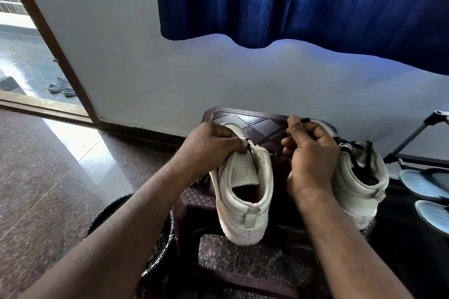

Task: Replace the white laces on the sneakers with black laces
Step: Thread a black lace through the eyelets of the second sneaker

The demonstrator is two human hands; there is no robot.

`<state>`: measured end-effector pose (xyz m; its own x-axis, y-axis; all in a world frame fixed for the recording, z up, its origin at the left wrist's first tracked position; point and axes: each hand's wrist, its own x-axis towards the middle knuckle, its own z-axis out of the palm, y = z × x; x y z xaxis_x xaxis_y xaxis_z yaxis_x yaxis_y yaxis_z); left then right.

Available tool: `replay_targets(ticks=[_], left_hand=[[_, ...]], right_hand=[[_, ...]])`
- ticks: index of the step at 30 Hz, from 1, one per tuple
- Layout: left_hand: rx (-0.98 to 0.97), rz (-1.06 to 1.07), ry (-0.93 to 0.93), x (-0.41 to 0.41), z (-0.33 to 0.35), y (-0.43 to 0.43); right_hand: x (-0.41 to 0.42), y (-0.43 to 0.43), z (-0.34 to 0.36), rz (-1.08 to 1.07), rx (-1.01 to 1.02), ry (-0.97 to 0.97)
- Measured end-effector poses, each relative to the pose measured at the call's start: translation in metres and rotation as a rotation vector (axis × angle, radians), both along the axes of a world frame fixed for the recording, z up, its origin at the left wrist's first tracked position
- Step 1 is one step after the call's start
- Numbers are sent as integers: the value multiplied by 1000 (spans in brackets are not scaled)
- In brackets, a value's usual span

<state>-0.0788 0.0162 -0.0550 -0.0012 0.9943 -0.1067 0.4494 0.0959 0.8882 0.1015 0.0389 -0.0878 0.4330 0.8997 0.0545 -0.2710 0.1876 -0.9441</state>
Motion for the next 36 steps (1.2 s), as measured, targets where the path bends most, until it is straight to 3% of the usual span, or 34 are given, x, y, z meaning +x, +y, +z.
replay_targets(ticks=[5,8,12,17,21,25,27,32,36], left_hand=[[-7,4,-47,0,-1,1],[-11,5,-47,-1,-2,1],[-20,-4,-43,-2,-5,3],[61,13,-15,-2,-7,6],[118,16,53,-2,-5,4],[120,1,51,-7,-5,5],[117,9,31,-10,-4,5],[165,-14,27,-7,-5,6],[189,-21,49,-9,-6,6]], right_hand=[[-12,-12,-16,441,-202,-226],[-9,-6,-10,292,-136,-304],[5,7,0,38,-75,30],[-13,-14,-10,374,-185,-239],[-11,-8,-13,309,-176,-286],[-2,2,-8,35,-147,37],[0,3,-5,-22,-110,94],[-12,-8,-15,249,-239,-164],[-15,-11,-15,360,-184,-258]])
